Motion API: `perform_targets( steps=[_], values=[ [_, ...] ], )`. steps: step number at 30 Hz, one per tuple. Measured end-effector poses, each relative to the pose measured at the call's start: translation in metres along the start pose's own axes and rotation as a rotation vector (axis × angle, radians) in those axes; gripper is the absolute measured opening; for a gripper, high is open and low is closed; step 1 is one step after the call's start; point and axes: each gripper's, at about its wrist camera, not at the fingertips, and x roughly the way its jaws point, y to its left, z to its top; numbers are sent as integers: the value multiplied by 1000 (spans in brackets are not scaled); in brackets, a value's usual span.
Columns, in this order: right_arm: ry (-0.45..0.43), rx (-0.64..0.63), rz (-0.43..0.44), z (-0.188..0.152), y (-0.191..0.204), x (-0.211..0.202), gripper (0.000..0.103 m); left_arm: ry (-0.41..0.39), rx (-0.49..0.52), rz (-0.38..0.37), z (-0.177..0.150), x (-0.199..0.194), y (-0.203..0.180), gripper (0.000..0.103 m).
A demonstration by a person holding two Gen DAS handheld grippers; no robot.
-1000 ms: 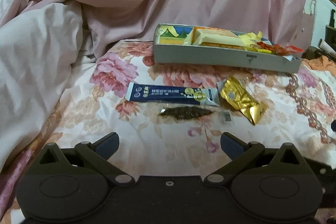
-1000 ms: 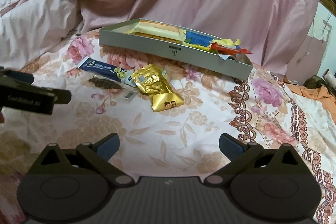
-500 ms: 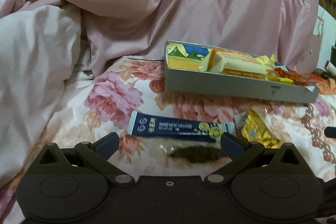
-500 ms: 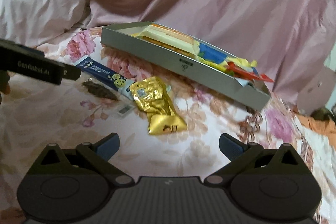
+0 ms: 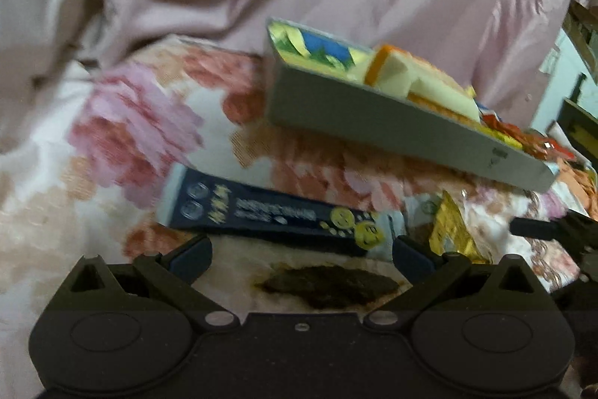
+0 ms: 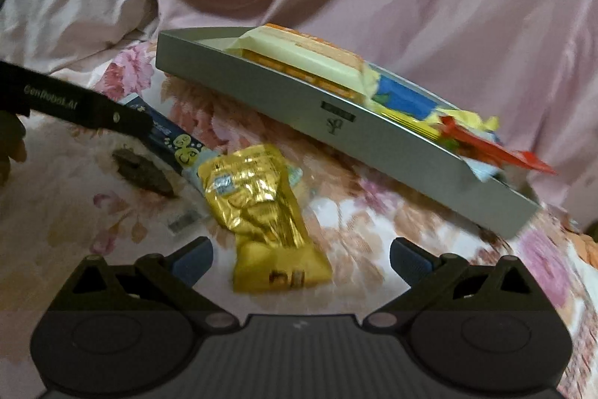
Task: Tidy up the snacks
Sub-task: 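Lower the left gripper onto the dried fish strip while the right gripper approaches the gold foil packet, then close the left gripper on the dried fish strip while the right gripper grasps the gold foil packet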
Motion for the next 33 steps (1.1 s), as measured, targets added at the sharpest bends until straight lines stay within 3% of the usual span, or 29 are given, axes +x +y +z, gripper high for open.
perform_targets(
  steps=[8,14,18,20,25,33],
  values=[
    [43,76,73,-4,-12,30,100,9,92,-21,-8,7,-10,102],
    [42,141,117,-3,-15,34,81,10,55,-73,-7,4,-2,102],
    [44,158,143,-3,-15,33,60,52,102,-94,-5,3,-6,102],
    [48,155,149,-3,-14,31,56,79,143,-103,-6,3,-9,102],
    [67,174,149,-3,-17,30,56,125,224,-99,-9,0,-20,102],
    [152,199,121,-8,-17,15,55,222,262,-115,-17,-11,-44,102]
  ],
)
